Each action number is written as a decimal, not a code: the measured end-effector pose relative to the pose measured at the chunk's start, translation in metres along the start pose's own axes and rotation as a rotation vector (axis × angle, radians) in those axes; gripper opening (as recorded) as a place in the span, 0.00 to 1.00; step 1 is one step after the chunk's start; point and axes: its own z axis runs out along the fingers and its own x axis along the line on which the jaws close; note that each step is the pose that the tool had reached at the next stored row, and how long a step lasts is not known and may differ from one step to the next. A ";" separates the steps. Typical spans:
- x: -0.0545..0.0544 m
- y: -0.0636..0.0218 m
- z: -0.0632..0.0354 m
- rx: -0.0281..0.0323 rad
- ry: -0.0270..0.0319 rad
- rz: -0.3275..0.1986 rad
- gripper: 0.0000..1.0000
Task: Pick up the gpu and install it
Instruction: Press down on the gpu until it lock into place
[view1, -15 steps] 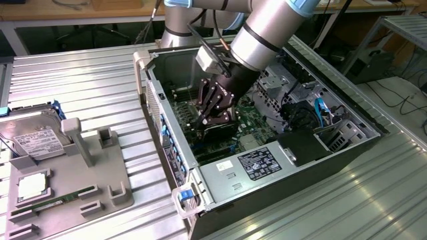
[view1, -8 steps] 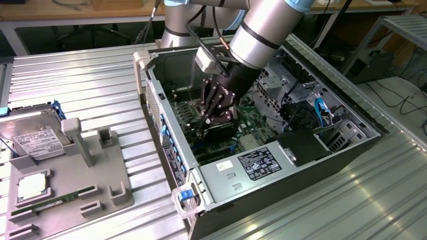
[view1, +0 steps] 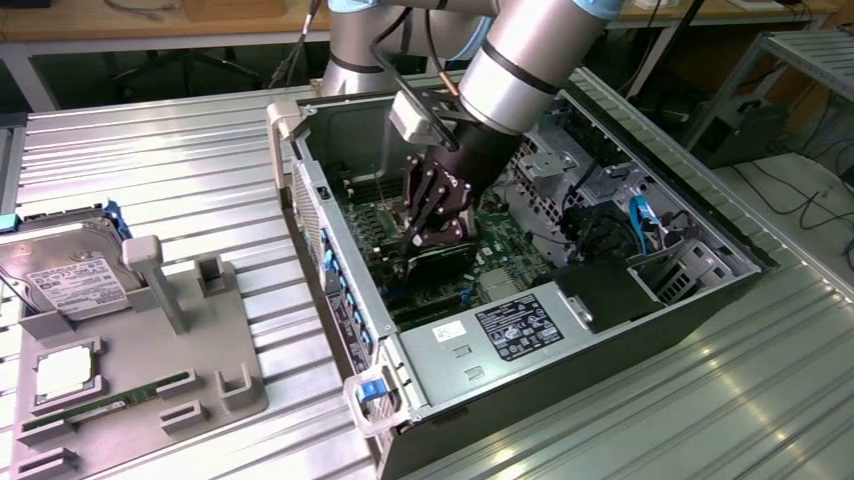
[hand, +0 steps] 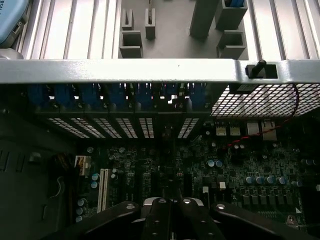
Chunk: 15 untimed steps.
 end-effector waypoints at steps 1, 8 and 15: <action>0.000 0.0004 -0.0010 0.0004 0.0019 0.001 0.11; -0.002 0.0028 -0.0025 0.0395 0.0054 0.003 0.11; -0.003 0.0113 0.0008 0.1207 0.0149 0.008 0.11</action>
